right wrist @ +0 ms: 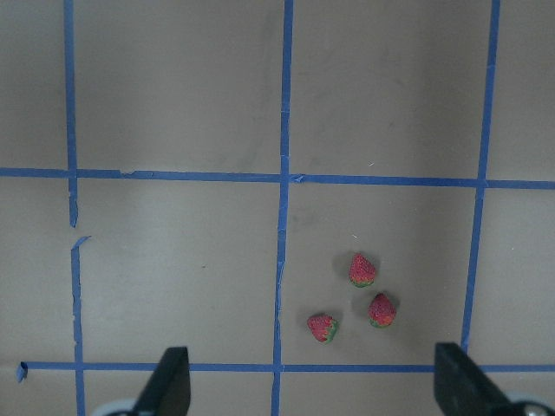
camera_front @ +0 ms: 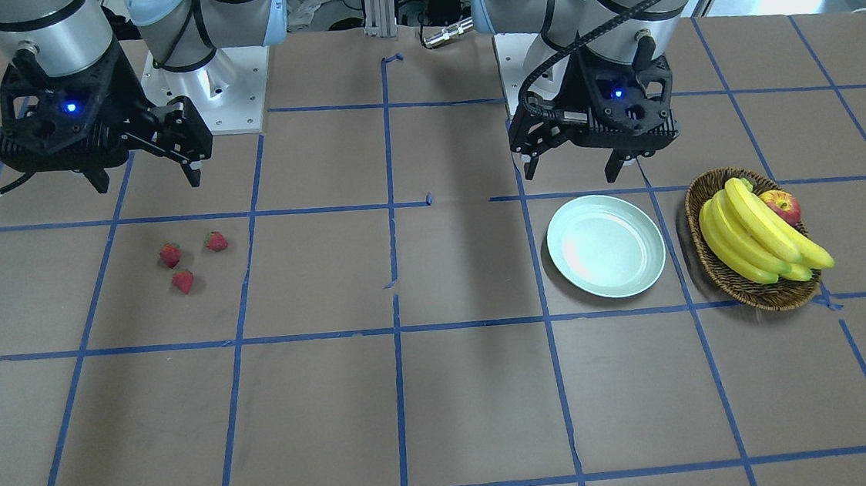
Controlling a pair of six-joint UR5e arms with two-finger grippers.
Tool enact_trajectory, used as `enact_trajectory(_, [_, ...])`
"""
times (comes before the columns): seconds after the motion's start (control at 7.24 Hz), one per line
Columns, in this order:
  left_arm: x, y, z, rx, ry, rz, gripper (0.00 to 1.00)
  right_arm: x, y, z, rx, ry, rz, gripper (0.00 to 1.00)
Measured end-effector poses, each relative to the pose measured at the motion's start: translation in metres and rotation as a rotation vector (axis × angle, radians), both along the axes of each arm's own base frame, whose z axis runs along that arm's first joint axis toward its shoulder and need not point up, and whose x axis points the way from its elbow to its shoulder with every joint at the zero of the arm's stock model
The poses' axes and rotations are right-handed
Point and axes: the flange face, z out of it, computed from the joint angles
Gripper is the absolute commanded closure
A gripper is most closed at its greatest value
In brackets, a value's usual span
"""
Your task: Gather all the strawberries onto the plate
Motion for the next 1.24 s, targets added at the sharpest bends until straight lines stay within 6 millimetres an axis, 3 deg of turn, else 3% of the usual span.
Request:
enact_trajectory(0.28, [0.000,0.003,-0.002,0.022,-0.007,-0.025,0.00,-0.005,-0.006,-0.023,0.005,0.006,-0.001,0.00])
enact_trajectory(0.55, [0.001,0.004,-0.010,0.040,-0.012,-0.028,0.00,-0.022,-0.006,-0.097,0.001,0.009,0.006,0.00])
enact_trajectory(0.69, [0.001,0.003,-0.013,0.047,-0.013,-0.026,0.00,-0.033,0.004,-0.143,0.008,0.005,0.007,0.00])
enact_trajectory(0.97, [0.001,0.004,-0.016,0.054,-0.013,-0.023,0.00,-0.048,0.044,-0.229,0.040,0.002,0.033,0.00])
enact_trajectory(1.24, [-0.001,0.005,-0.020,0.062,-0.013,-0.026,0.00,-0.047,0.082,-0.276,0.097,0.006,-0.062,0.00])
